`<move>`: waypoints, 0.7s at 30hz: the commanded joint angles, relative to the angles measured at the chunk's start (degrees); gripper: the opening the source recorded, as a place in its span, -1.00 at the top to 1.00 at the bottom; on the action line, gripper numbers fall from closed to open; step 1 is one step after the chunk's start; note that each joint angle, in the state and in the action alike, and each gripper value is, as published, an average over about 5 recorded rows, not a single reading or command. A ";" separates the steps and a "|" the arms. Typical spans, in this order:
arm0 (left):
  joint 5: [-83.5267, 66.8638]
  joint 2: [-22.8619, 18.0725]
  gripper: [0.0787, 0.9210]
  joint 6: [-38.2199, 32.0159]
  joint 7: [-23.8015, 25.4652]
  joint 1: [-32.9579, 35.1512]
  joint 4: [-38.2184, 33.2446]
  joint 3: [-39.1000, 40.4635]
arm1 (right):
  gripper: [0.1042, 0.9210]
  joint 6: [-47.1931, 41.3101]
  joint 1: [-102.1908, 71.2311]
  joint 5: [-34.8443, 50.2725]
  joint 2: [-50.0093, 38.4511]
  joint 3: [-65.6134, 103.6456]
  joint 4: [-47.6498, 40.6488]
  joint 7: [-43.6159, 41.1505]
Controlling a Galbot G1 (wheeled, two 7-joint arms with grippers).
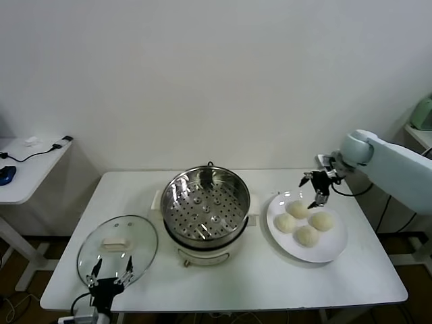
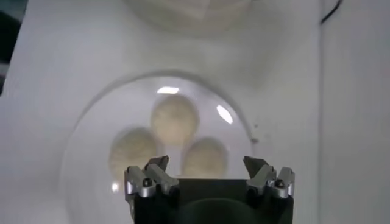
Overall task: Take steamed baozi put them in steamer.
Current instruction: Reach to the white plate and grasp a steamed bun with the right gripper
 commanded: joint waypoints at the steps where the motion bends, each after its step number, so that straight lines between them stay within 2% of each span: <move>1: 0.34 0.05 -0.77 -0.13 0.06 -0.35 1.00 0.29 | -0.76 -0.01 -2.17 -3.20 7.93 -3.44 -11.77 -0.36; 8: 0.74 0.21 -0.77 -0.18 0.06 -0.77 1.54 0.36 | -0.76 -1.91 -7.59 -5.56 11.33 4.97 -17.50 4.20; 21: 0.69 0.26 -0.77 -0.40 0.04 -0.75 1.73 0.31 | -0.76 -4.42 -9.39 -5.61 13.08 7.05 -19.37 3.35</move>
